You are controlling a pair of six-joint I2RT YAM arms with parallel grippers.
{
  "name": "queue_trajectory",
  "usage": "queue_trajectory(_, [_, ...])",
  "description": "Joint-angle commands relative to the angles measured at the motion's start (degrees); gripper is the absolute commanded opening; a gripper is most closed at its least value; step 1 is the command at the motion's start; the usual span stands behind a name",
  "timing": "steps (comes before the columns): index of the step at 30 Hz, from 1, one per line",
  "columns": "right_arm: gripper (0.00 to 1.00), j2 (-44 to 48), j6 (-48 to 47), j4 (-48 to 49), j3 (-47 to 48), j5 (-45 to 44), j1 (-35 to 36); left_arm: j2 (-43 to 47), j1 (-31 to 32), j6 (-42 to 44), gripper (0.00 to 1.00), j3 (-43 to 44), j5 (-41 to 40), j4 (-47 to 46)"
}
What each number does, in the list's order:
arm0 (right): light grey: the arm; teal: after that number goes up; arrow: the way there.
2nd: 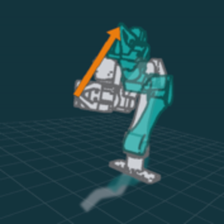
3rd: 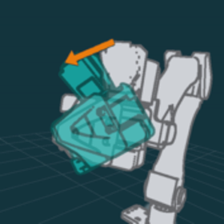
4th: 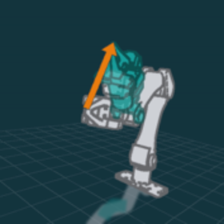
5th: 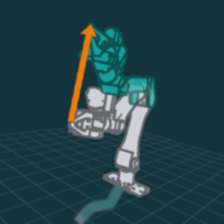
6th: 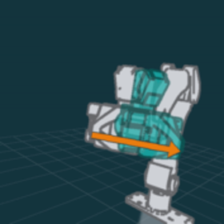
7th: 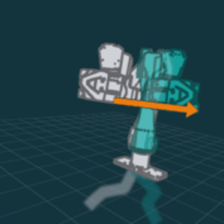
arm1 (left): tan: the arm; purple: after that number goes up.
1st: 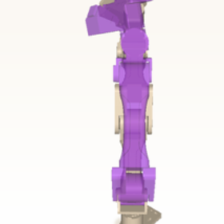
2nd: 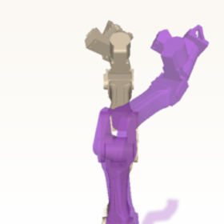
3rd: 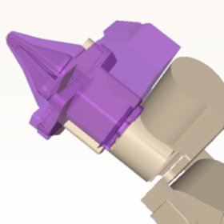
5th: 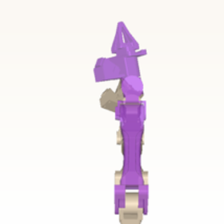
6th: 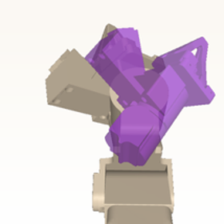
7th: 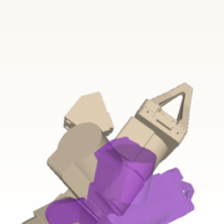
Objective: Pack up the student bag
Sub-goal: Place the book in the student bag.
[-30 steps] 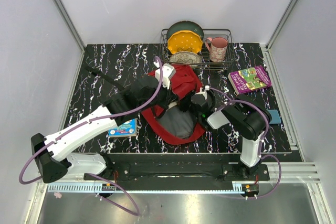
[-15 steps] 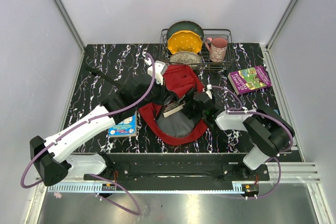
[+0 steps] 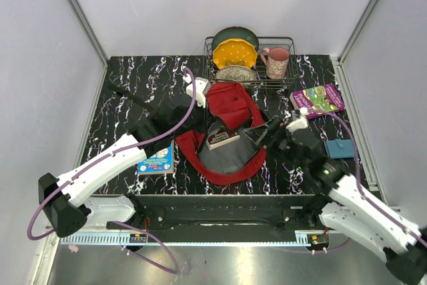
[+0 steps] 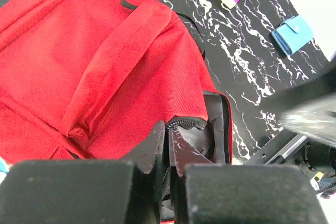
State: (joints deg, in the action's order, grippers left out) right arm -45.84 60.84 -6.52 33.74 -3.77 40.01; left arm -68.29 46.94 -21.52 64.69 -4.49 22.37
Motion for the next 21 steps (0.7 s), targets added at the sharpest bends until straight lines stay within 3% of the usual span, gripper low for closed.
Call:
queue_trajectory(1, [0.90, 13.13, -4.68, -20.85, 0.62, -4.74, -0.02, 1.23, -0.88, -2.74, 0.17, -1.49, -1.22, -2.25])
queue_trajectory(2, [0.90, 15.24, -4.85, -22.90, 1.33, -7.71, -0.02, 1.41, -0.88, -3.09, 0.40, -1.58, -2.18, -1.72])
queue_trajectory(5, [0.91, 20.26, -6.87, -26.17, 4.92, -11.68, -0.02, 1.67, -0.97, -4.76, 0.67, -1.23, -3.41, 1.53])
queue_trajectory(7, [0.91, 20.27, -7.57, -25.91, 7.90, -11.96, -0.02, 3.06, -0.88, -5.37, 0.71, -1.31, -4.65, 3.37])
queue_trajectory(8, [0.91, 19.49, -7.84, -25.39, 8.88, -11.27, -0.02, 3.95, -0.88, -5.55, 0.82, -1.49, -5.00, 3.82])
queue_trajectory(10, [0.91, 15.98, -8.28, -22.41, 10.91, -6.55, -0.02, 7.27, -0.88, -5.73, 0.92, -2.28, -5.26, 4.43])
queue_trajectory(12, [0.91, 11.42, -8.28, -19.16, 11.52, -2.06, -0.02, 10.87, -0.88, -6.16, 0.99, -3.33, -7.10, 5.05])
queue_trajectory(16, [0.90, 1.49, -8.37, -4.66, 10.82, 15.84, -0.02, 15.46, -1.93, -8.71, 0.99, -7.20, -15.62, 9.35])
queue_trajectory(21, [0.89, -12.41, -10.56, -0.87, 14.86, 20.21, 3.58, 20.37, -10.18, -16.79, 0.99, -14.82, -19.25, 15.60])
